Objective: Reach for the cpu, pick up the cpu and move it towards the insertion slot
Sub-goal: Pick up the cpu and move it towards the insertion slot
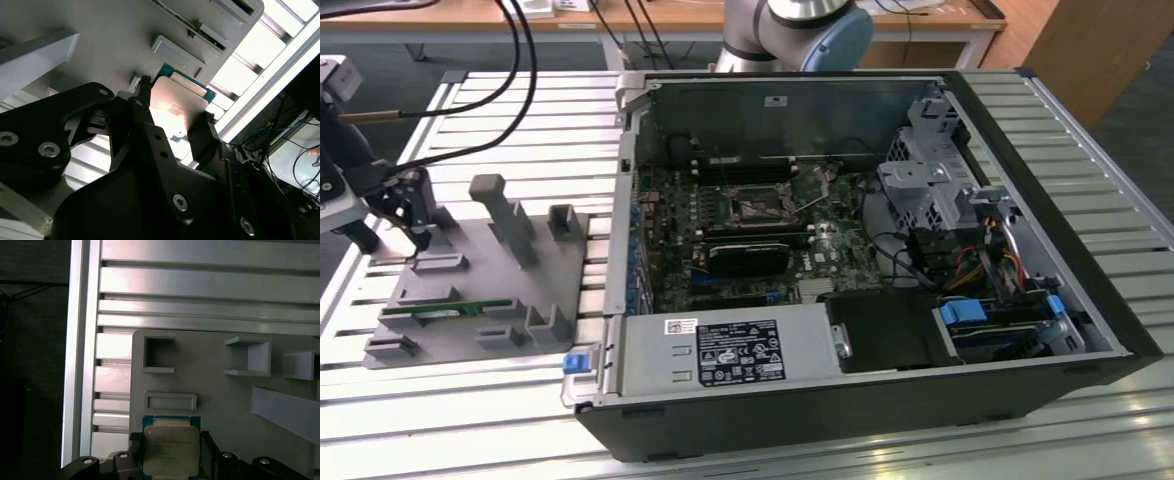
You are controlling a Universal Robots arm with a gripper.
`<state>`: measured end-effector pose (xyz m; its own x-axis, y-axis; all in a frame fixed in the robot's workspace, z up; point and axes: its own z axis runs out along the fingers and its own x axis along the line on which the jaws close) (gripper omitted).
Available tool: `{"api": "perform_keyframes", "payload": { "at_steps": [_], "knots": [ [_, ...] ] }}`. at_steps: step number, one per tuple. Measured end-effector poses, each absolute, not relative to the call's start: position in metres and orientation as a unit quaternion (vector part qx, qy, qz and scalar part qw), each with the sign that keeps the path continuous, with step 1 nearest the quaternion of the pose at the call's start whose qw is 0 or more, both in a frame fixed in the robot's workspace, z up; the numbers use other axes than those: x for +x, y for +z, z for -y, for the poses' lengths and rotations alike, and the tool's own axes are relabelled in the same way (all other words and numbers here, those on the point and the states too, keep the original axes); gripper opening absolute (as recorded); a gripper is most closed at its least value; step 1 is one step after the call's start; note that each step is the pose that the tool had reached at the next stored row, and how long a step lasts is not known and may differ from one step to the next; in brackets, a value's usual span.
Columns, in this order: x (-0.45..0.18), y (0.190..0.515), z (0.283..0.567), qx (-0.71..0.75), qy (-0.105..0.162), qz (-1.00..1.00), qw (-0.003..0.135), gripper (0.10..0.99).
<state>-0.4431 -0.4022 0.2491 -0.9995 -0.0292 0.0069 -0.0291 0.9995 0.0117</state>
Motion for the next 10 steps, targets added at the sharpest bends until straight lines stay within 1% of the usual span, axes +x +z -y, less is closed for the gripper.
{"api": "perform_keyframes", "payload": {
  "at_steps": [10],
  "knots": [
    [-0.4431,0.2571,0.4022,0.015,-0.006,1.000,0.004,0.541]
  ]
}}
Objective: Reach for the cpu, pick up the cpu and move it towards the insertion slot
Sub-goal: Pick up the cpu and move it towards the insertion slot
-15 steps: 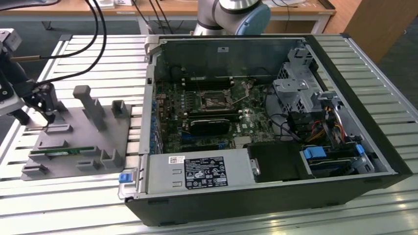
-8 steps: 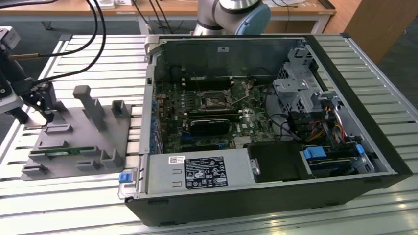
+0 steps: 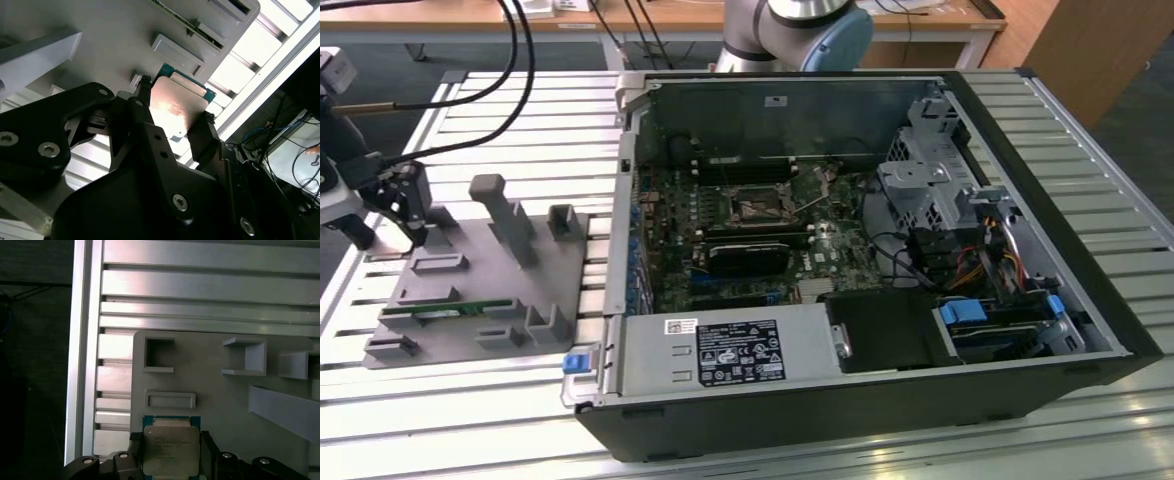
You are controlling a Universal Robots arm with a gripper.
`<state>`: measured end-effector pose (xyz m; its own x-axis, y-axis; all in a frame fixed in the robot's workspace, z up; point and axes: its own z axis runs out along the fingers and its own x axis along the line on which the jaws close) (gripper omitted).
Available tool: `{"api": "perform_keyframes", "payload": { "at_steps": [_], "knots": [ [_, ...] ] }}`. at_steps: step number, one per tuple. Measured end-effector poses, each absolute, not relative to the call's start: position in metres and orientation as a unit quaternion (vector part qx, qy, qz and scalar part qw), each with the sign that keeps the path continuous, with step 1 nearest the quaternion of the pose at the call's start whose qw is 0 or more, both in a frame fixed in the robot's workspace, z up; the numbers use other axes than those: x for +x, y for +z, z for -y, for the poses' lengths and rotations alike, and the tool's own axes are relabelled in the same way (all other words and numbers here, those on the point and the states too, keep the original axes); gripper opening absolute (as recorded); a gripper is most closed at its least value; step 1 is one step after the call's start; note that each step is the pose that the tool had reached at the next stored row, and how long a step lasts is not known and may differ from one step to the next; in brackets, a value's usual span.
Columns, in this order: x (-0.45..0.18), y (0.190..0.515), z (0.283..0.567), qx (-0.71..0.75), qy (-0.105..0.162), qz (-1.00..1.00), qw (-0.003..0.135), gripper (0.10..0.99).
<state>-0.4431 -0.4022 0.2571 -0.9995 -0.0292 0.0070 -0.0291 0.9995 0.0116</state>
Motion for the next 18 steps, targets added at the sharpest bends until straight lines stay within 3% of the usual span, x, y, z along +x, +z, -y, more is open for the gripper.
{"api": "perform_keyframes", "payload": {
  "at_steps": [18],
  "knots": [
    [-0.443,0.268,0.402,0.015,-0.006,1.000,0.004,0.541]
  ]
}}
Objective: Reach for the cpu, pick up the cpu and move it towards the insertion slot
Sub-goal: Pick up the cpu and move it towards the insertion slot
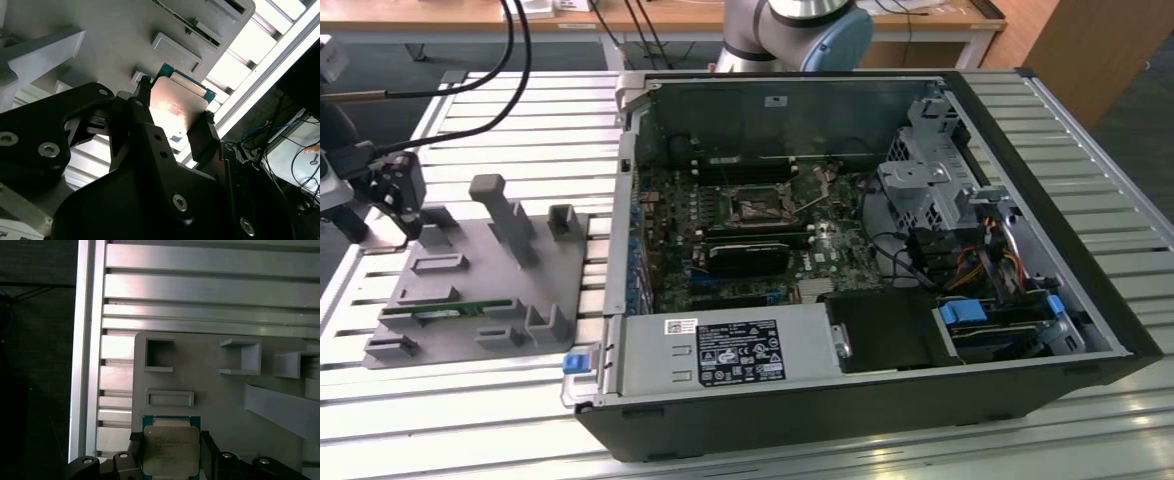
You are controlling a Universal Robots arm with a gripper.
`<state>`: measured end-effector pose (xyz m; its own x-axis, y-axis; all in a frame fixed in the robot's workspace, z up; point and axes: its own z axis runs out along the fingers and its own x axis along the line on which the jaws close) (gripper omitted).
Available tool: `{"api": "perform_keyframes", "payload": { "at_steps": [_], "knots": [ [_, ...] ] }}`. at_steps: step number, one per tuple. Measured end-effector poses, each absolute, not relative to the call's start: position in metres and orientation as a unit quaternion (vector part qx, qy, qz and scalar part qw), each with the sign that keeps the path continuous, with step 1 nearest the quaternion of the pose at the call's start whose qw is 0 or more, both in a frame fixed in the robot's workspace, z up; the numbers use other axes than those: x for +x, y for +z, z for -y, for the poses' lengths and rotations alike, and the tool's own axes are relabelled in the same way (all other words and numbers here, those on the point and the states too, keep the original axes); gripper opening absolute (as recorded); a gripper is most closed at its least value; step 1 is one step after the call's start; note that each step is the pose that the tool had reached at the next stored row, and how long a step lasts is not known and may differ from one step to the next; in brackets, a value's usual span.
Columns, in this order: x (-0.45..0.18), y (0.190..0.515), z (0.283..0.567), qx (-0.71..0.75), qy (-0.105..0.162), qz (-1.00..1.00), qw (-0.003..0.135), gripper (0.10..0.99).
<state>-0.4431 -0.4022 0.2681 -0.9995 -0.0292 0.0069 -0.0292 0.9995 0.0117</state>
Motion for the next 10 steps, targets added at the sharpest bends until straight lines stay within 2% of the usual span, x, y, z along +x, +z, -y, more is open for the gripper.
{"api": "perform_keyframes", "payload": {
  "at_steps": [10],
  "knots": [
    [-0.4431,0.2721,0.4022,0.015,-0.006,1.000,0.004,0.541]
  ]
}}
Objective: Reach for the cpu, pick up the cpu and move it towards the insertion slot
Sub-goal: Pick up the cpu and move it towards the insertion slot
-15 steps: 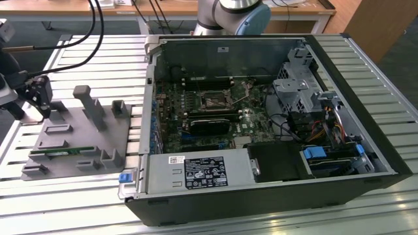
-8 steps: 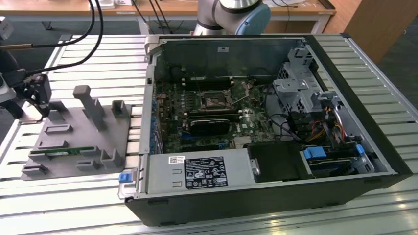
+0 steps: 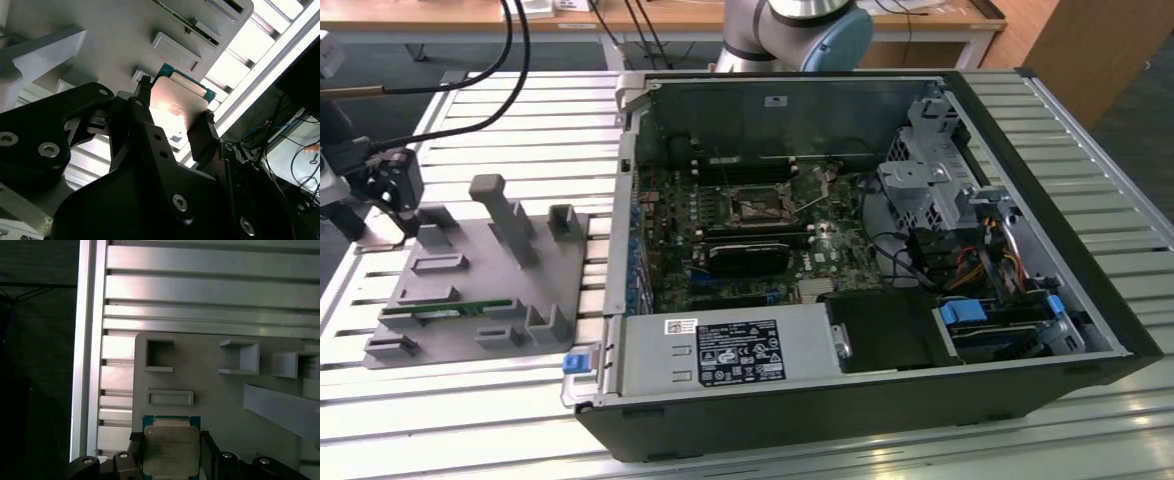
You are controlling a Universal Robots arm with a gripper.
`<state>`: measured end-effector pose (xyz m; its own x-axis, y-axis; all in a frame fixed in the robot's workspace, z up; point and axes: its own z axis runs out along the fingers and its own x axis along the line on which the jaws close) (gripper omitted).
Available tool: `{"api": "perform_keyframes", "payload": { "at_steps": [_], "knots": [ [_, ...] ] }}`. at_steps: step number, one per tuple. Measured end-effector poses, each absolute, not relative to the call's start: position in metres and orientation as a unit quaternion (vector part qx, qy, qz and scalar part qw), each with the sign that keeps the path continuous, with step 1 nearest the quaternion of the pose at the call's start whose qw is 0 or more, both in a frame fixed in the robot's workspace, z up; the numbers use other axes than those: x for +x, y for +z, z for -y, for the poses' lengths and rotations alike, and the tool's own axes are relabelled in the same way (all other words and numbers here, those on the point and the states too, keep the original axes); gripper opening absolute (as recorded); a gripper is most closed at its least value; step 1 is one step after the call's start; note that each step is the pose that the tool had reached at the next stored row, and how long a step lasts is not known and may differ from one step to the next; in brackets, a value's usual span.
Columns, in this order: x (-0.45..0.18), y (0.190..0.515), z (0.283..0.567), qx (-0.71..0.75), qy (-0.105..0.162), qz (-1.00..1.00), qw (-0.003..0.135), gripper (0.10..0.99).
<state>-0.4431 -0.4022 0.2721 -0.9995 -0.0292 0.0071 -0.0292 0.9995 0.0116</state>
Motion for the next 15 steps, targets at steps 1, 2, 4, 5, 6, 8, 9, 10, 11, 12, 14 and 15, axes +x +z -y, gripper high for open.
{"api": "perform_keyframes", "payload": {
  "at_steps": [1,2,4,5,6,8,9,10,11,12,14,15],
  "knots": [
    [-0.443,0.273,0.402,0.015,-0.006,1.000,0.004,0.541],
    [-0.443,0.273,0.402,0.015,-0.006,1.000,0.004,0.541],
    [-0.443,0.274,0.402,0.015,-0.006,1.000,0.004,0.541],
    [-0.443,0.275,0.402,0.015,-0.006,1.000,0.004,0.541],
    [-0.443,0.276,0.402,0.015,-0.006,1.000,0.004,0.541],
    [-0.443,0.278,0.402,0.015,-0.006,1.000,0.004,0.541],
    [-0.443,0.279,0.402,0.015,-0.006,1.000,0.004,0.541],
    [-0.443,0.280,0.402,0.015,-0.006,1.000,0.003,0.541],
    [-0.443,0.281,0.402,0.015,-0.006,1.000,0.004,0.541],
    [-0.443,0.282,0.402,0.015,-0.006,1.000,0.004,0.541],
    [-0.443,0.284,0.402,0.015,-0.006,1.000,0.004,0.541],
    [-0.443,0.284,0.402,0.015,-0.006,1.000,0.004,0.541]
  ]
}}
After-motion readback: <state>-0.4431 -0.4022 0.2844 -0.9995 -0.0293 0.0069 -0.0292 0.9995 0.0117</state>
